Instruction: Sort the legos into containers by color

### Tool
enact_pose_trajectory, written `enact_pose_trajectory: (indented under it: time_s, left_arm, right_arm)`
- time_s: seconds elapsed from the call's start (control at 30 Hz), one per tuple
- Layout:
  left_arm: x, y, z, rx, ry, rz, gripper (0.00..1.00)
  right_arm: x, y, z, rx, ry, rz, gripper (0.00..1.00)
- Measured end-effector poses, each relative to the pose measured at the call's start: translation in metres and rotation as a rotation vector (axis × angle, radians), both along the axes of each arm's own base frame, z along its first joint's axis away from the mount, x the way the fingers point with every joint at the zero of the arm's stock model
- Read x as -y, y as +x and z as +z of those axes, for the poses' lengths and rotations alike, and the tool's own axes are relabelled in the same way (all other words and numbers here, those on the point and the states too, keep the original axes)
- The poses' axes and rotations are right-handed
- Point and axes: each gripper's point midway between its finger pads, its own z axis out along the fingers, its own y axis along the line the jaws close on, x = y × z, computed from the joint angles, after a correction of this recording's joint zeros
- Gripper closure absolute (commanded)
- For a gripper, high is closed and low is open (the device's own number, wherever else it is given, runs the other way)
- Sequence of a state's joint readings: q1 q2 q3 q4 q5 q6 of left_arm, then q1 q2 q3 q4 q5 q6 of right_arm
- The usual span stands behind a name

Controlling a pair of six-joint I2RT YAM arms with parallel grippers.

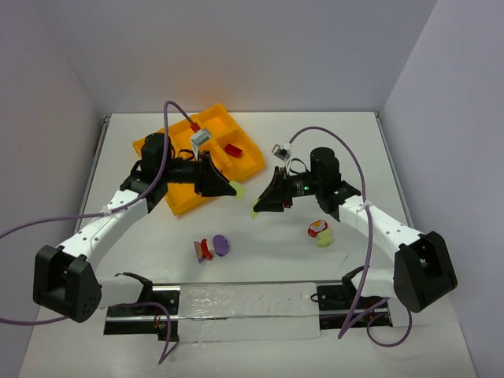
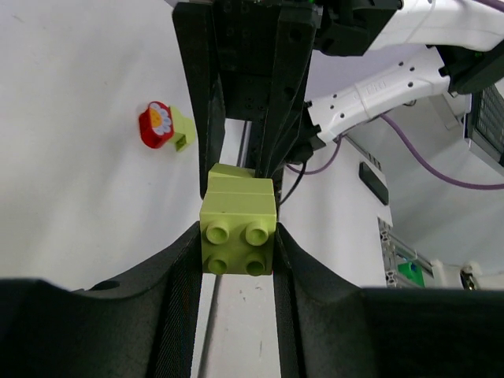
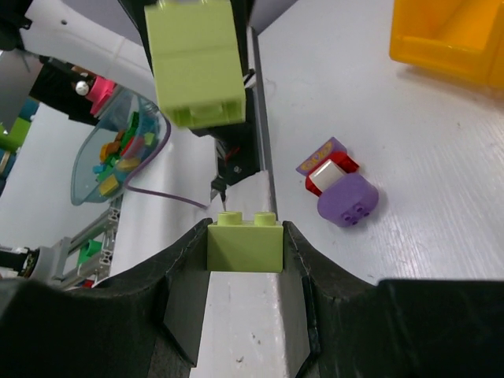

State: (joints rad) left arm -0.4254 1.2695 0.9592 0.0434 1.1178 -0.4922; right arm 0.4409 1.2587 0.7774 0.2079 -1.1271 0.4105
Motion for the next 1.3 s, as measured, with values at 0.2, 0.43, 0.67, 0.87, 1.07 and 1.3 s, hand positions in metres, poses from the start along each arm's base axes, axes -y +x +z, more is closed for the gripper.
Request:
enact_pose_trajectory:
  time_s: [0.2,0.43,0.67,0.87,1.07,1.3]
  left_arm:
    - [-0.01,0.014,0.0,-0.01,-0.001,0.076,1.0]
    - [-0.02,0.04,-0.01,-0.034,0.04,0.219,1.0]
    - [-0.027,0.059,-0.021,-0.07,0.079,0.346,1.0]
    - [-0.033,0.074,-0.034,-0.116,0.126,0.45,1.0]
    - [-0.038,0.081,-0.051,-0.168,0.175,0.509,1.0]
    - [-0.039,0.082,-0.052,-0.173,0.179,0.519,1.0]
  right_arm:
    - [0.006,0.011,-0.014,-0.021,-0.048,-0.072,1.0]
    - [0.023,0.054,-0.058,-0.084,-0.253,-0.36,1.0]
    - [0.051,0.088,-0.129,-0.162,-0.537,-0.612,0.98]
    - [0.059,0.091,-0.174,-0.227,-0.699,-0.66,0.93]
    - [0.058,0.095,-0.196,-0.269,-0.757,-0.674,0.65]
    - [0.059,0.096,-0.197,-0.254,-0.773,-0.686,0.43]
